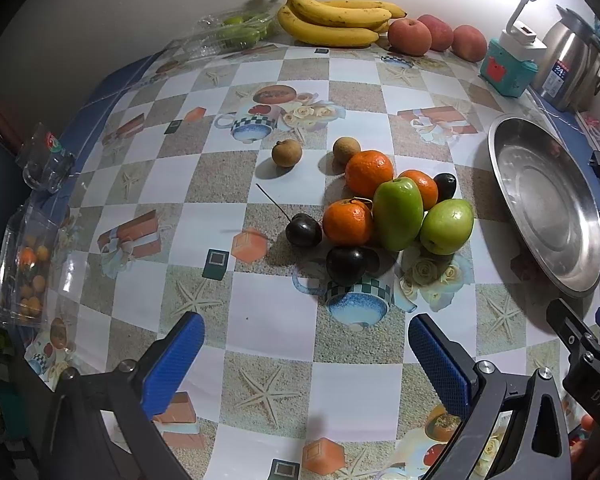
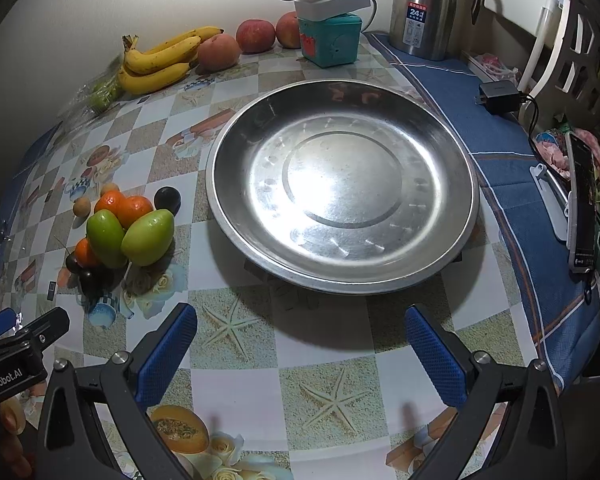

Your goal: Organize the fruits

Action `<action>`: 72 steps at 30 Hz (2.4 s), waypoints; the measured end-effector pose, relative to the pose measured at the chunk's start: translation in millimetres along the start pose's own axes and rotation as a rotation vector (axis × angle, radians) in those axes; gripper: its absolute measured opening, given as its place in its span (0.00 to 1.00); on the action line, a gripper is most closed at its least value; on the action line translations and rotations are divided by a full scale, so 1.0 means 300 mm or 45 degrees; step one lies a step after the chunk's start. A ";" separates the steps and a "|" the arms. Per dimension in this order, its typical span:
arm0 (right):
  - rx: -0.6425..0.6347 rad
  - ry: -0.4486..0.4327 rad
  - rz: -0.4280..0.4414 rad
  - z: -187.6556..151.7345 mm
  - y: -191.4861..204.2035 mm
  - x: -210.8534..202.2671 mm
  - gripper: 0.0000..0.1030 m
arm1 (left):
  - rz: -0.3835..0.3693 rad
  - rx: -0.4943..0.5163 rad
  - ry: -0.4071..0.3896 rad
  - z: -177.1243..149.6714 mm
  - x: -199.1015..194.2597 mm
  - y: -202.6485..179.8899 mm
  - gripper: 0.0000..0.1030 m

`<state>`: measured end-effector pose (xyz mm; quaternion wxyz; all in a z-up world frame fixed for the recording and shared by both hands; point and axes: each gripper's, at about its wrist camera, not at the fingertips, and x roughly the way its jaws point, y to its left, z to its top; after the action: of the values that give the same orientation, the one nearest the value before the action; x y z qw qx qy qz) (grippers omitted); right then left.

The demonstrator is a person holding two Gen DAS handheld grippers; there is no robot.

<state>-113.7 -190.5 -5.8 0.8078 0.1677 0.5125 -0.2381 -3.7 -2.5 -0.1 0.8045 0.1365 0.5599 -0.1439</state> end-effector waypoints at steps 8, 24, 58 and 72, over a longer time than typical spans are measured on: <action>0.006 0.001 -0.005 -0.004 0.003 0.002 1.00 | -0.005 0.000 0.001 0.000 -0.001 -0.002 1.00; -0.001 -0.008 0.004 -0.006 0.006 0.000 1.00 | -0.009 -0.002 0.001 -0.001 -0.002 -0.003 1.00; -0.035 -0.086 0.040 0.010 0.038 -0.027 1.00 | -0.033 -0.099 -0.072 0.015 -0.014 0.059 1.00; -0.107 -0.121 0.072 0.027 0.112 -0.045 1.00 | -0.031 -0.101 -0.116 0.032 -0.025 0.078 1.00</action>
<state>-93.8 -163.8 10.7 0.8439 0.1366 0.4782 -0.2014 11.1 16.1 11.4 0.8321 0.0909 0.5295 -0.1375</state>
